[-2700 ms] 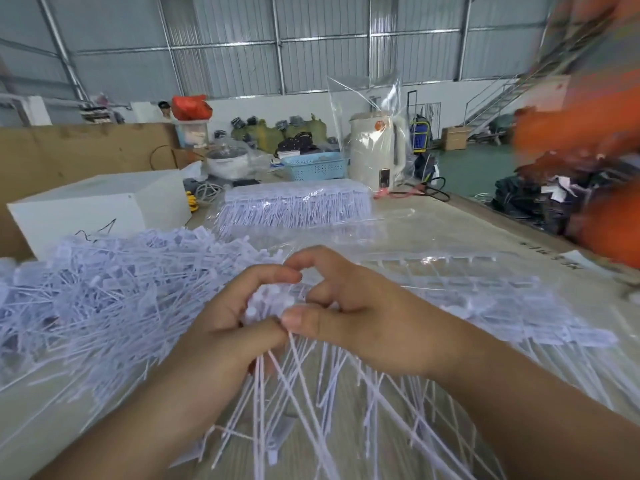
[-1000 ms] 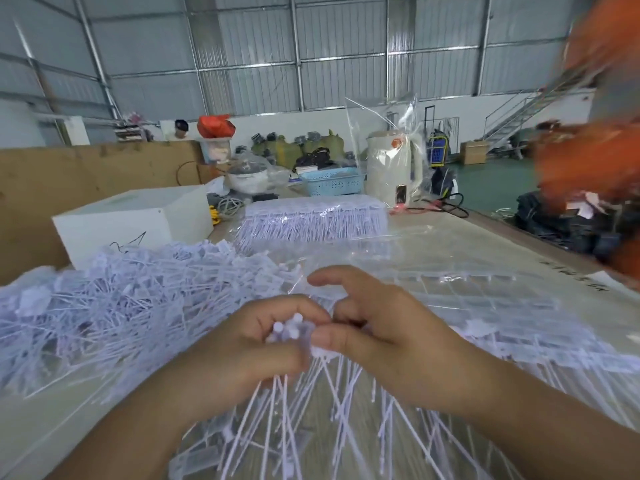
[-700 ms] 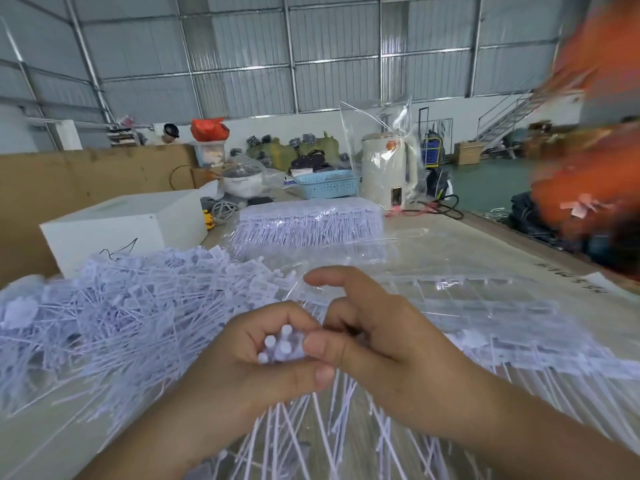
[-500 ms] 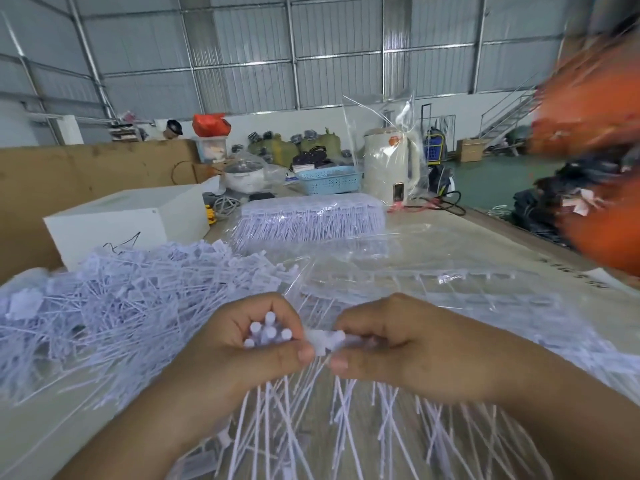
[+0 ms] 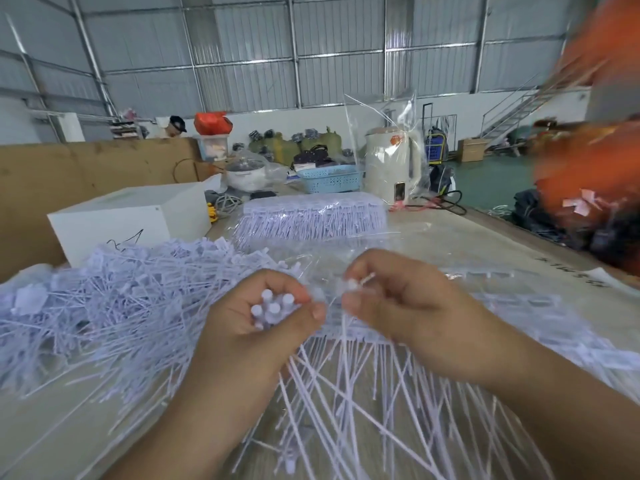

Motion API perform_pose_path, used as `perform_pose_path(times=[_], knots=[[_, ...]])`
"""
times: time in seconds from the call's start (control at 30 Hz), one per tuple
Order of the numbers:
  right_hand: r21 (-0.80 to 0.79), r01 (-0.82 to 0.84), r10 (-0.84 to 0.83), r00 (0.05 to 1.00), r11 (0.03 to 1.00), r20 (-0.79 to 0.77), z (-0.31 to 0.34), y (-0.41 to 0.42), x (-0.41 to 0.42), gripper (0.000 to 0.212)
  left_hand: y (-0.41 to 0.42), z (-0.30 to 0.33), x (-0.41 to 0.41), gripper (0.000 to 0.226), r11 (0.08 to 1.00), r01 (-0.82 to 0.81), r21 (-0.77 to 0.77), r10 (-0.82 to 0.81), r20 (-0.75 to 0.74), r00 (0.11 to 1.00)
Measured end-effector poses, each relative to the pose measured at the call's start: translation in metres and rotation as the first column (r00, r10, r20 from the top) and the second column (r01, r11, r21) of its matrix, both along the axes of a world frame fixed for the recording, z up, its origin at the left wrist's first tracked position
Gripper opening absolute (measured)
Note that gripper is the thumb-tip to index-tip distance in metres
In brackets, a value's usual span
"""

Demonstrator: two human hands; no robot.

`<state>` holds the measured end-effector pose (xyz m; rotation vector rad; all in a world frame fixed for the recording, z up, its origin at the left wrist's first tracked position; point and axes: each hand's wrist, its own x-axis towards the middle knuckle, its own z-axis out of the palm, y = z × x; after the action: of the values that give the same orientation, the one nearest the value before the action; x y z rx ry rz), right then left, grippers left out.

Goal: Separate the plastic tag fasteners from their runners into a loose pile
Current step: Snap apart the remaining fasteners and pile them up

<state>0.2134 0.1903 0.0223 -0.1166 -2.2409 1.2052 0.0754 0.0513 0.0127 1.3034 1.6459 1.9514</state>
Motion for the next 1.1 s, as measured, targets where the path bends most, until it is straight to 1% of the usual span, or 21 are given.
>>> perform_pose_path(times=[0.03,0.07,0.13,0.23,0.27,0.33,0.4,0.43,0.5,0.53,0.6,0.7,0.73,0.8,0.87,0.93,1.03,1.1], knots=[[0.016,-0.088,0.088,0.995,0.996,0.046,-0.003,-0.002,-0.001,0.020,-0.001,0.000,-0.001,0.028,0.995,0.095,-0.028,-0.095,-0.003,0.995],[0.037,-0.137,0.133,0.988,0.990,0.078,-0.004,-0.004,-0.002,0.021,-0.002,-0.001,-0.002,0.030,0.982,0.178,-0.065,-0.180,-0.022,0.983],[0.036,-0.167,0.162,0.979,0.985,0.123,-0.005,-0.004,-0.002,0.027,-0.006,-0.001,-0.005,0.036,0.936,0.310,-0.169,-0.321,-0.037,0.946],[0.045,-0.170,0.158,0.968,0.984,0.196,-0.005,-0.002,-0.001,0.038,-0.010,0.002,-0.006,0.034,0.805,0.487,-0.339,-0.524,-0.020,0.851],[0.063,-0.181,0.163,0.962,0.982,0.218,-0.006,-0.003,-0.001,0.039,-0.009,0.002,-0.005,0.031,0.773,0.522,-0.361,-0.564,-0.015,0.826],[0.085,-0.194,0.170,0.957,0.977,0.236,-0.006,-0.005,-0.003,0.034,-0.007,0.003,-0.003,0.025,0.764,0.539,-0.355,-0.581,-0.015,0.814],[0.082,-0.191,0.165,0.954,0.978,0.252,-0.003,-0.004,-0.003,0.030,-0.007,0.004,-0.004,0.014,0.790,0.517,-0.328,-0.551,-0.011,0.835],[0.090,-0.188,0.158,0.951,0.978,0.267,-0.001,-0.002,-0.002,0.034,-0.008,0.004,-0.006,0.009,0.807,0.497,-0.319,-0.528,-0.012,0.849],[0.134,-0.178,0.130,0.944,0.975,0.304,0.002,0.003,0.001,0.045,-0.010,0.004,-0.012,0.011,0.835,0.458,-0.306,-0.480,0.005,0.877],[0.156,-0.167,0.111,0.942,0.974,0.316,0.004,0.006,0.003,0.047,-0.011,0.005,-0.015,0.015,0.845,0.442,-0.301,-0.457,0.022,0.889],[0.202,-0.116,0.049,0.949,0.973,0.311,0.005,0.007,0.003,0.041,-0.013,0.005,-0.018,0.020,0.855,0.422,-0.300,-0.432,0.037,0.901],[0.221,-0.026,-0.033,0.966,0.975,0.258,0.006,0.004,0.001,0.035,-0.014,0.005,-0.016,0.038,0.857,0.443,-0.265,-0.428,0.116,0.896],[0.229,-0.001,-0.054,0.971,0.973,0.234,0.006,0.002,0.000,0.035,-0.013,0.004,-0.015,0.039,0.871,0.417,-0.259,-0.400,0.117,0.909],[0.287,0.086,-0.137,0.978,0.954,0.160,0.002,-0.003,-0.002,0.037,-0.010,0.002,-0.012,0.030,0.918,0.308,-0.249,-0.304,0.054,0.951],[0.319,0.221,-0.241,0.970,0.922,0.025,-0.003,-0.009,-0.008,0.039,-0.004,0.000,-0.007,0.027,0.963,0.213,-0.168,-0.213,0.017,0.977],[0.244,0.331,-0.315,0.944,0.912,-0.101,-0.008,-0.017,-0.015,0.041,0.001,-0.002,0.000,0.030,0.988,0.122,-0.092,-0.120,0.021,0.993],[0.086,0.410,-0.388,0.901,0.908,-0.195,-0.006,-0.020,-0.017,0.041,0.003,-0.002,0.002,0.030,0.999,-0.018,-0.045,0.020,0.052,0.998],[-0.020,0.443,-0.435,0.870,0.896,-0.231,0.001,-0.013,-0.011,0.043,-0.001,0.001,-0.009,0.028,0.995,-0.090,-0.035,0.094,0.145,0.985]])
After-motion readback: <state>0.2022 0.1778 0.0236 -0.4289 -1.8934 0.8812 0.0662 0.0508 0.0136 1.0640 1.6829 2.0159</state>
